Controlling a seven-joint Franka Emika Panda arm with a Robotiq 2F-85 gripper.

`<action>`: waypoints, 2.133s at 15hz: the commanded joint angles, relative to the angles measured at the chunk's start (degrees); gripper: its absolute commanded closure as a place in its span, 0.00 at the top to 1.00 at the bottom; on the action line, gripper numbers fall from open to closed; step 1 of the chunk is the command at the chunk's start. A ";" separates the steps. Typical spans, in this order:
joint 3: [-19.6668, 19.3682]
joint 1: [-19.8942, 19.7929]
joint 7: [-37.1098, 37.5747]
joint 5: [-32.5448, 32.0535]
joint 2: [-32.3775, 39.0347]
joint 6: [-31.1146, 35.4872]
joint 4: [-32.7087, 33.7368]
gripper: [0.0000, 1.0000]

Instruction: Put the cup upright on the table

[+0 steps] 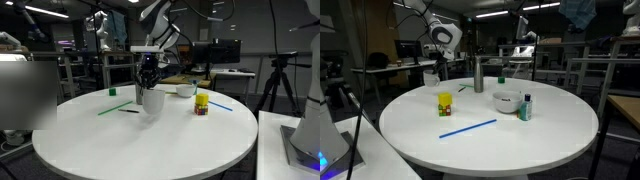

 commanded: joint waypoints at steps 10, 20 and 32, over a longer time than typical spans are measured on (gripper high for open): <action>-1.67 -1.41 2.69 -4.52 4.21 -1.36 -0.56 0.02; -1.41 0.12 3.61 -16.56 4.25 1.62 -0.75 0.02; -0.40 0.24 3.53 -15.67 3.73 12.12 -2.18 0.43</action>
